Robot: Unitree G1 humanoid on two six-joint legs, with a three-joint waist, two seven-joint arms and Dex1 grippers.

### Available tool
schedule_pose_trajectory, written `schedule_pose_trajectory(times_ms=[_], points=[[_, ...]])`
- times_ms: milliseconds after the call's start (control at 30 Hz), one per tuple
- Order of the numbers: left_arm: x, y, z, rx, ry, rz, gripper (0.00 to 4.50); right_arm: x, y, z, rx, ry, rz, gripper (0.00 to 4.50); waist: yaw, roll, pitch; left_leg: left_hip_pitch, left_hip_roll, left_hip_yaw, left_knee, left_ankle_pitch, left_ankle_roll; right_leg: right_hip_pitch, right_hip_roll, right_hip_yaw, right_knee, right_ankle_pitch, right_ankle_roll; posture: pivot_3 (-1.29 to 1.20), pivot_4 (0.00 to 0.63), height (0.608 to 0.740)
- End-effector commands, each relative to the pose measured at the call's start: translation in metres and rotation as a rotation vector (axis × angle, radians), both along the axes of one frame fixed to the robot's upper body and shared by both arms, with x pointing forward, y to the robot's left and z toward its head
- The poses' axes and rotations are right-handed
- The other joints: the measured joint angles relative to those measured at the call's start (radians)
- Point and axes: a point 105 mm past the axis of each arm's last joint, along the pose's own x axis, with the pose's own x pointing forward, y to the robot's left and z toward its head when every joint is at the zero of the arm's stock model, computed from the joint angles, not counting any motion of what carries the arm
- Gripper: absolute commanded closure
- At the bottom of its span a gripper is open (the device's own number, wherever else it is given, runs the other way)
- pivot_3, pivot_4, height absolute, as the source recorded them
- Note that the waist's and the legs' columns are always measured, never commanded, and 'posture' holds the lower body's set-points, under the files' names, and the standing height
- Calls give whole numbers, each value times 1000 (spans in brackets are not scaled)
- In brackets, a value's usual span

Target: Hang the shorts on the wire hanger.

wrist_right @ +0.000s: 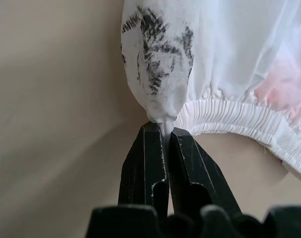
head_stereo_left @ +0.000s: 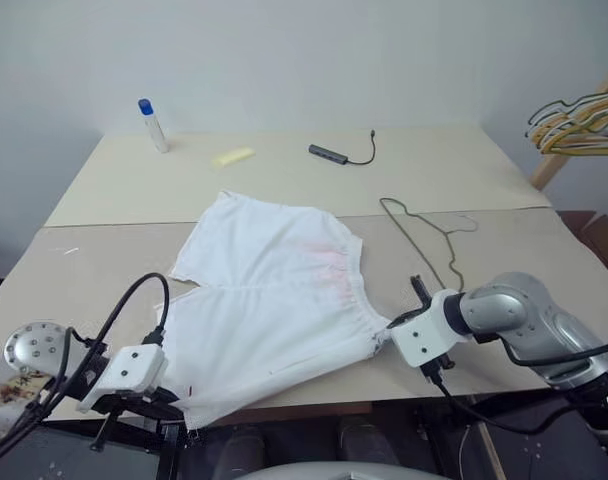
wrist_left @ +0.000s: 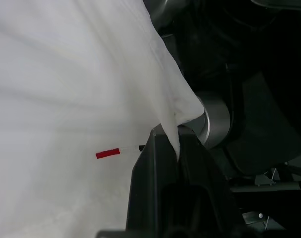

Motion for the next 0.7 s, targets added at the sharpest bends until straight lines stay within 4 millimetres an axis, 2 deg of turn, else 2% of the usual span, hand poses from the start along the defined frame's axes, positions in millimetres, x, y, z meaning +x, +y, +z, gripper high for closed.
schedule_pose_trajectory(times_ms=[33,67,167,333,400,500,533,700], points=[[5,9,3,42,-44,3,4492,-4,4,5,4,-11,43,4500,2,0,0,0,0,0,0,0,0,0,0,0,0,0,0,-48,0,740],[5,11,3,44,-41,0,4284,-5,4,5,2,-4,51,4500,3,0,0,0,0,0,0,0,0,0,0,0,0,0,0,-49,0,740],[4,15,4,48,-40,-25,3569,-15,5,8,2,38,92,3591,4,0,0,0,0,0,0,0,0,0,0,0,0,0,0,-51,0,740],[3,27,12,76,-21,-29,1926,-23,2,21,63,99,72,1840,11,0,0,0,0,1,0,0,0,0,0,0,0,0,0,-63,0,740],[5,36,16,106,-29,-15,1294,-21,3,34,167,130,20,1156,12,0,0,0,0,1,0,0,0,0,0,0,0,0,0,-62,0,740],[19,43,30,59,-92,52,290,-3,-7,52,274,112,-146,107,17,0,0,0,0,1,0,0,0,0,0,0,0,-1,0,-66,0,740],[28,40,37,9,-138,87,35,9,-15,55,303,92,-248,0,19,0,0,0,1,1,0,0,0,0,0,0,0,-1,0,-67,0,740],[60,13,63,-223,-260,176,35,51,-41,61,513,115,-673,0,26,-1,0,0,0,1,0,0,0,-1,0,0,0,0,-1,-80,0,740]])
